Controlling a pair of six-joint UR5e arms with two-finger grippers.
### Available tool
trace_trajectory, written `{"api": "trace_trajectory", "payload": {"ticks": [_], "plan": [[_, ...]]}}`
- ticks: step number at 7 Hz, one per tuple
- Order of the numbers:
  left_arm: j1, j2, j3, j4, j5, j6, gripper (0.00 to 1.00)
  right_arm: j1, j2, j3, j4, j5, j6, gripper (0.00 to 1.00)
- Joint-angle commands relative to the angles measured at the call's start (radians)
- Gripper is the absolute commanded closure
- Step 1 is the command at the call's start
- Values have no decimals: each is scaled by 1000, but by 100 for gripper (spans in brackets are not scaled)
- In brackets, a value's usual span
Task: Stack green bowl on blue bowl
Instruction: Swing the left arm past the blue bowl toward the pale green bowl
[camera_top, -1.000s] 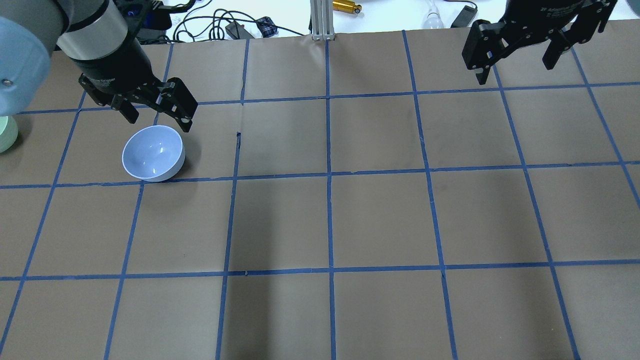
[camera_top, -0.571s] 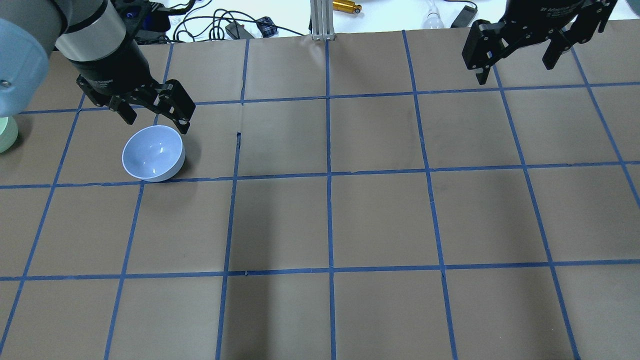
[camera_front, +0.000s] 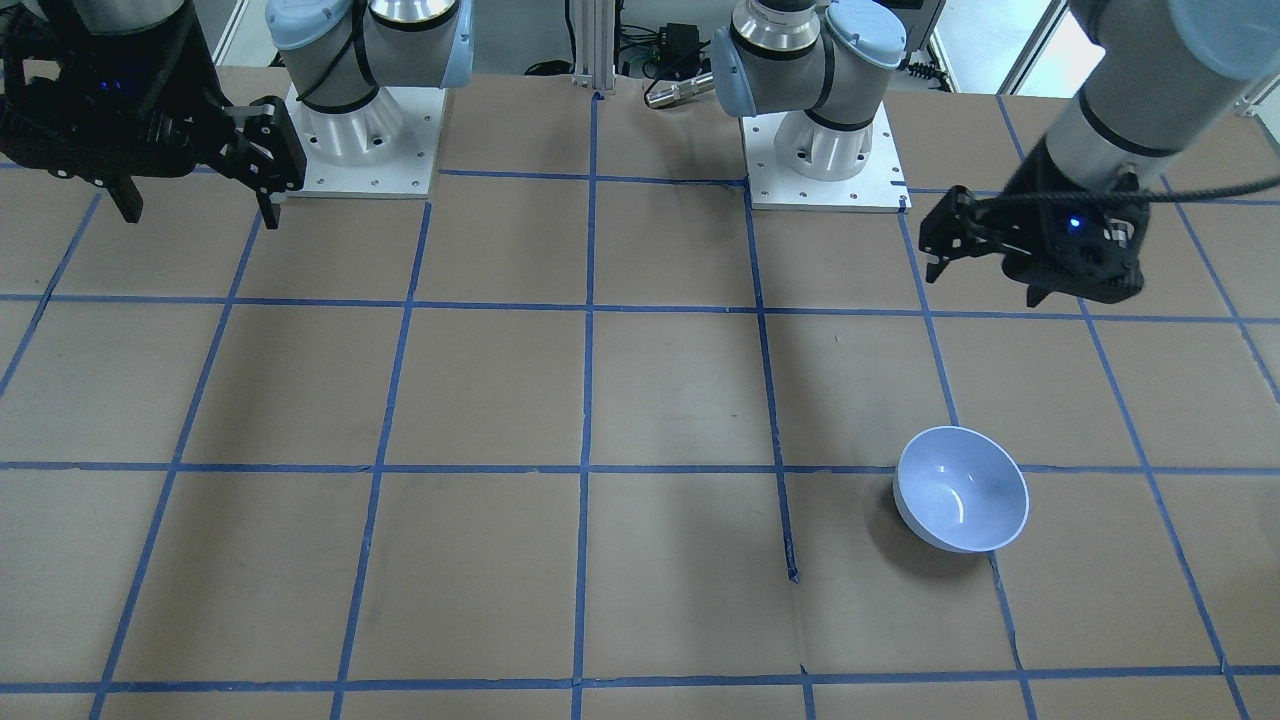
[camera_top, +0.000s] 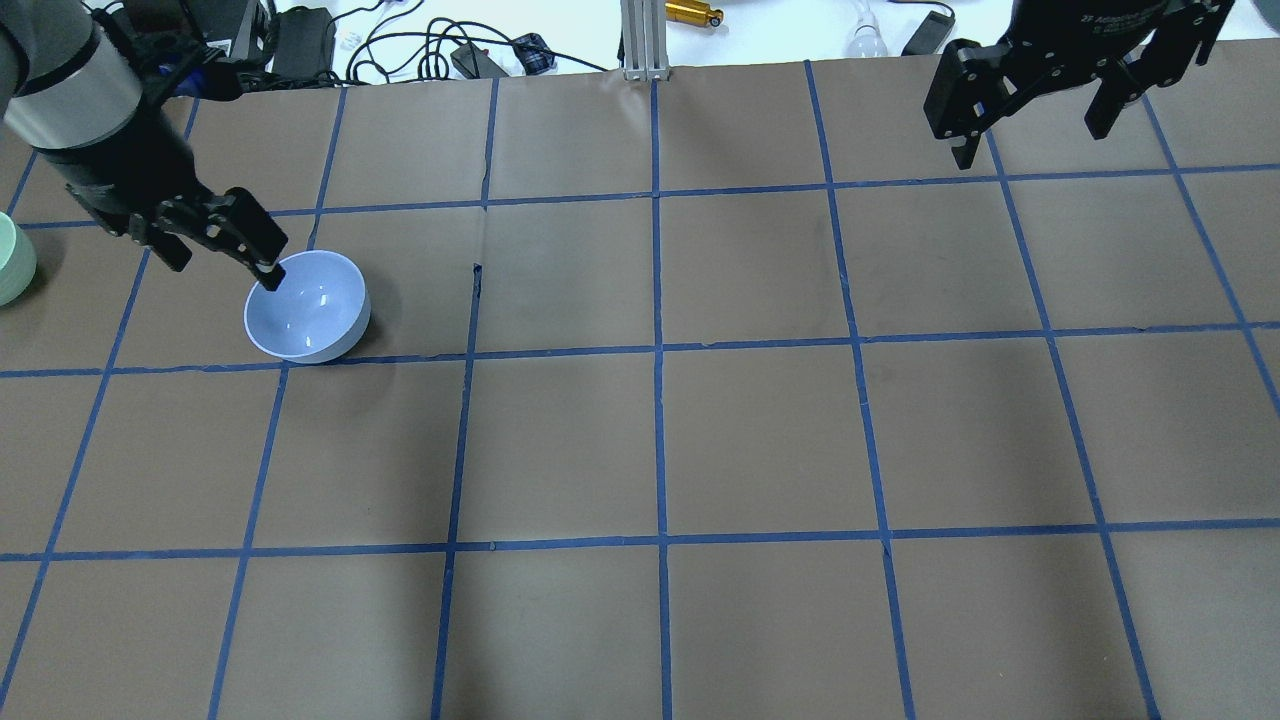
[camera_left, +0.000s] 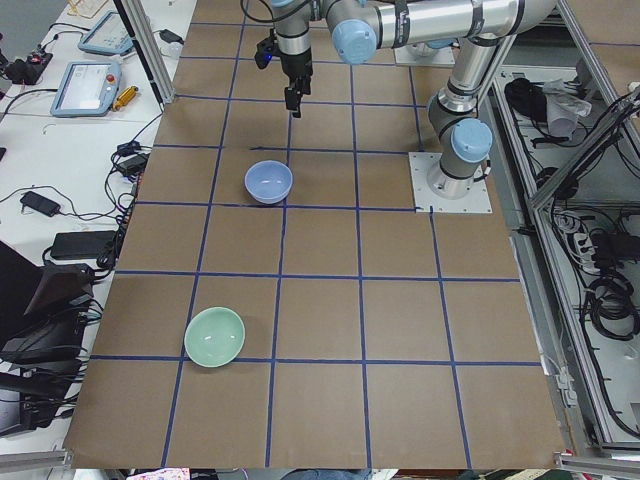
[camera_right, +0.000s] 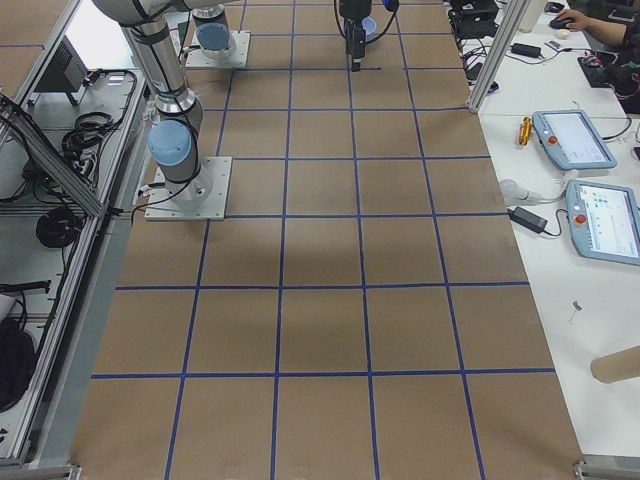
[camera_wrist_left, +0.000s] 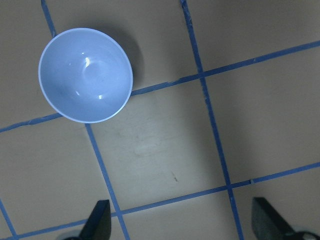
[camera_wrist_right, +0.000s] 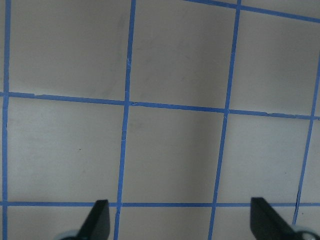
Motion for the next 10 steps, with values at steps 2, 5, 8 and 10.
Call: {"api": "trace_trajectory", "payload": {"ticks": [2, 5, 8, 10], "plan": [[258, -78, -10, 99, -6, 446, 0, 0, 0, 0, 0, 0, 0, 0], [425, -190, 7, 288, -14, 816, 0, 0, 0, 0, 0, 0, 0, 0], [580, -403, 160, 387, -82, 1146, 0, 0, 0, 0, 0, 0, 0, 0], [619, -574, 321, 377, -80, 1328, 0, 0, 0, 0, 0, 0, 0, 0]]}}
